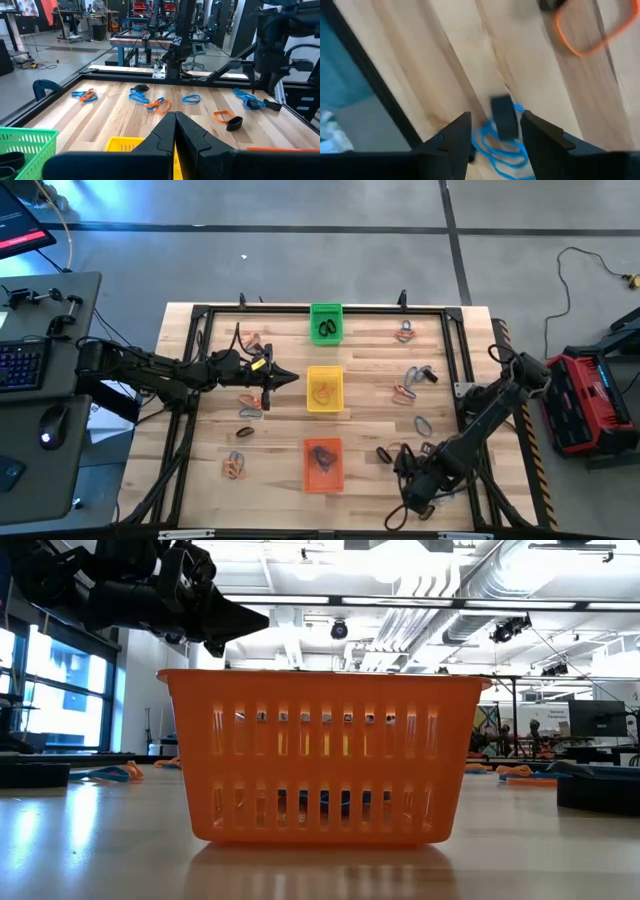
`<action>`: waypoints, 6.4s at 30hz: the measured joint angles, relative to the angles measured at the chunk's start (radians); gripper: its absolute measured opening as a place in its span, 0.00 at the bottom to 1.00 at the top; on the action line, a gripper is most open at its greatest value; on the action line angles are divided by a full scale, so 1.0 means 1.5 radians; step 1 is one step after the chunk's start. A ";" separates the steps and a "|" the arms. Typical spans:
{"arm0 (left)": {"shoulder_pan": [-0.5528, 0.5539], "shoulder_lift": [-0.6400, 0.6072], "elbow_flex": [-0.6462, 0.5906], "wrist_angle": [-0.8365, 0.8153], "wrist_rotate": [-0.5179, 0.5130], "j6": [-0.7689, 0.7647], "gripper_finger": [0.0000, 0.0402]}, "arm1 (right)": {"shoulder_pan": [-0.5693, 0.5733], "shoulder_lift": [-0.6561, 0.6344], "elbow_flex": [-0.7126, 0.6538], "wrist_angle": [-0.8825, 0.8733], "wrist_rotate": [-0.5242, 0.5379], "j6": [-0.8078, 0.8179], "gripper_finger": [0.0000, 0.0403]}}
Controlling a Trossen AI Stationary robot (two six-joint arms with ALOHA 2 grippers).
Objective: Sort rubber bands into baskets
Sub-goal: Put the black rubber band into the green bin, then put the orange rubber band into the yellow bin
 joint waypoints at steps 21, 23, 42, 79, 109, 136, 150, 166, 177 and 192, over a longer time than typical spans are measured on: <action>0.000 0.000 0.000 -0.001 0.000 -0.002 0.00 | 0.005 0.074 0.000 -0.003 -0.035 -0.192 0.40; 0.000 0.000 0.000 0.000 0.000 -0.008 0.00 | 0.005 0.078 0.000 0.006 -0.036 -0.200 0.40; 0.000 0.000 0.000 -0.004 0.009 0.005 0.00 | -0.014 0.111 0.000 0.020 -0.069 -0.243 0.19; 0.000 0.000 0.000 -0.010 -0.014 -0.007 0.00 | -0.429 0.019 0.053 0.123 0.179 -0.676 0.00; 0.019 0.000 0.000 -0.109 -0.254 -0.018 0.00 | -0.830 0.187 0.207 0.361 0.106 -0.806 0.00; 0.022 0.000 0.000 -0.120 -0.267 0.028 0.00 | -0.875 0.239 0.249 0.312 0.092 -0.804 0.07; 0.022 0.000 0.000 -0.120 -0.266 0.028 0.00 | -0.892 0.268 0.248 0.325 0.057 -0.835 0.01; 0.022 0.000 0.000 -0.119 -0.266 0.028 0.00 | -0.841 0.191 0.248 0.216 0.102 -0.883 0.00; 0.022 0.001 0.000 -0.108 -0.252 0.028 0.00 | -0.750 0.099 0.055 0.445 0.147 -0.819 0.00; 0.069 0.001 0.103 -0.420 -0.249 0.039 0.00 | -0.556 -0.262 -0.331 0.647 0.368 -0.668 0.00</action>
